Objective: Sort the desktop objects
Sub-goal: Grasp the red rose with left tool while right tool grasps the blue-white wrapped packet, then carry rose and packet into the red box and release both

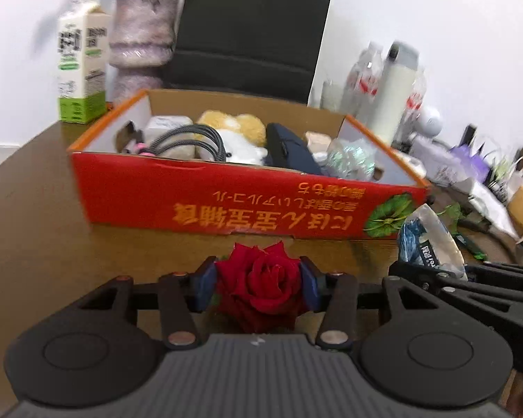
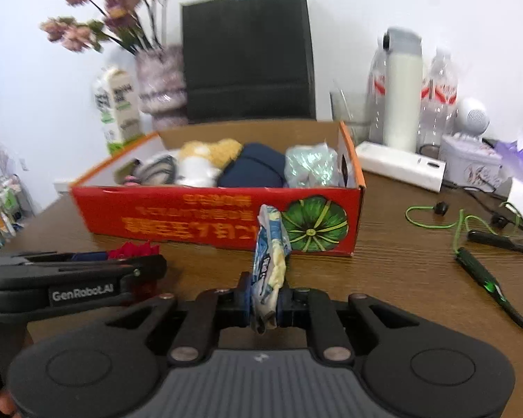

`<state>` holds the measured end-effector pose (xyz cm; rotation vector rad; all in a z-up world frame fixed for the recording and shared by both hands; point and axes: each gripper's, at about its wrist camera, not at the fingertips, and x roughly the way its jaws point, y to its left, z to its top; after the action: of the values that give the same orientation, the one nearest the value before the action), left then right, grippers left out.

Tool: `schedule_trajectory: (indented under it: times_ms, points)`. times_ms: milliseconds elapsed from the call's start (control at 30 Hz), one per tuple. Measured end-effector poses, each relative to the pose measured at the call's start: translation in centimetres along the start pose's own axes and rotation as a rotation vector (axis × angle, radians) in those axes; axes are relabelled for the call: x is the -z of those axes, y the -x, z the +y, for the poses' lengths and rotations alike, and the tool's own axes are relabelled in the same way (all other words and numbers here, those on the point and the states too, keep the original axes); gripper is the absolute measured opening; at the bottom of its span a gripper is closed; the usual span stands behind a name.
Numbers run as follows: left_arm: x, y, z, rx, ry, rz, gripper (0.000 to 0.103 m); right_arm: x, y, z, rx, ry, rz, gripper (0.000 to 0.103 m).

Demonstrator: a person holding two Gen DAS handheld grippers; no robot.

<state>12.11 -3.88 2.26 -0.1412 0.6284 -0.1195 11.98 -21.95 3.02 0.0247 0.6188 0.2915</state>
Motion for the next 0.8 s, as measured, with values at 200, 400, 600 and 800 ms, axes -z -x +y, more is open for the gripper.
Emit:
schedule_trajectory:
  times_ms: [200,400,600,800]
  points:
    - [2.2,6.3,-0.1,0.012,-0.003,-0.041,0.050,3.0,6.1,2.8,-0.074,0.010,-0.009,0.012]
    - [4.6,11.7,-0.3,0.002,-0.028,-0.074,0.050,5.4,11.1,4.3,-0.097,0.008,-0.035,0.012]
    - [6.9,15.6,0.2,0.002,-0.009,-0.092,0.050,7.2,13.9,4.4,-0.084,0.009,-0.036,0.012]
    - [8.6,17.9,0.8,0.005,0.006,-0.089,0.050,9.6,16.3,4.9,-0.097,0.002,-0.053,0.012]
